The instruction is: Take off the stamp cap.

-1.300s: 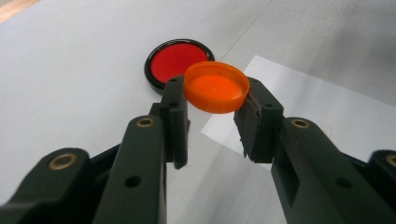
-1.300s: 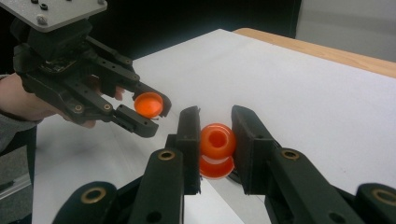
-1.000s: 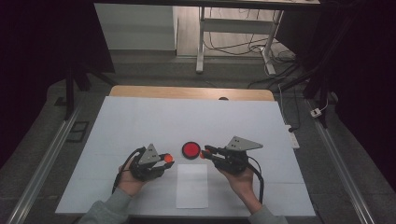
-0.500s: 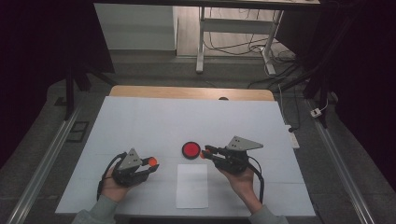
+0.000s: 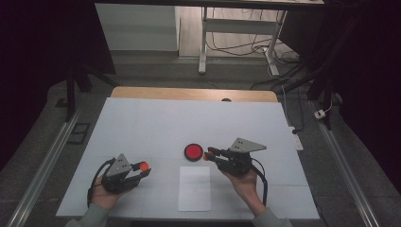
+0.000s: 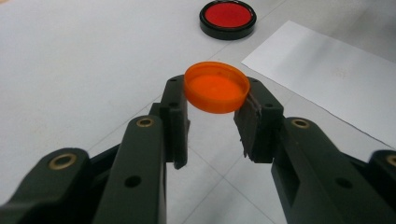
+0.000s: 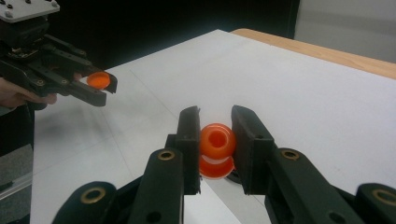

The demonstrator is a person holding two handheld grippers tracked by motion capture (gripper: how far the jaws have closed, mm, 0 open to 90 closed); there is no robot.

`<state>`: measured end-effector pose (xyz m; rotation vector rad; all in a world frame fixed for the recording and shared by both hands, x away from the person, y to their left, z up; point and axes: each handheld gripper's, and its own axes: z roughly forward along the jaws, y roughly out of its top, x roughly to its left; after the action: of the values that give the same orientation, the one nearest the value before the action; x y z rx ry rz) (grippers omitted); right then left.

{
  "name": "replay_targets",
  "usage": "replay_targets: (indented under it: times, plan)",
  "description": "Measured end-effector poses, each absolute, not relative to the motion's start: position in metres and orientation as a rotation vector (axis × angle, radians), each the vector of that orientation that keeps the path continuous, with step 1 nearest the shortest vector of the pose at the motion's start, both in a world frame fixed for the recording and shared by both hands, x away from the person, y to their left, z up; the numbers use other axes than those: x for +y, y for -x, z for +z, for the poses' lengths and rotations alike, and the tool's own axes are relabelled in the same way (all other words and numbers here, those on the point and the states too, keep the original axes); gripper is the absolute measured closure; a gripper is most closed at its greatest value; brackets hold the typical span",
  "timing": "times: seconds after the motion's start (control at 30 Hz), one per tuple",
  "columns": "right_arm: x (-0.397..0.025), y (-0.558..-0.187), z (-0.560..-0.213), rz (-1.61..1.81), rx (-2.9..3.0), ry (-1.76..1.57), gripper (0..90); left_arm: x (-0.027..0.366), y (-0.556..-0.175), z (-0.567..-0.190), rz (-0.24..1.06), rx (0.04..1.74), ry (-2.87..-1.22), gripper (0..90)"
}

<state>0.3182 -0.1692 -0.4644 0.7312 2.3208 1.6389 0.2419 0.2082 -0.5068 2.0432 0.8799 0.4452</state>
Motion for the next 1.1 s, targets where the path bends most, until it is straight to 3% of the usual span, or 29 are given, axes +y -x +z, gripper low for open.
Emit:
replay_targets:
  times: [1.1]
  plan:
    - [-0.1705, -0.3188, -0.4625, 1.638, 2.31, -0.72, 72.6, 0.2147, -0.2386, -0.5098, 0.435, 0.893, -2.036, 65.4]
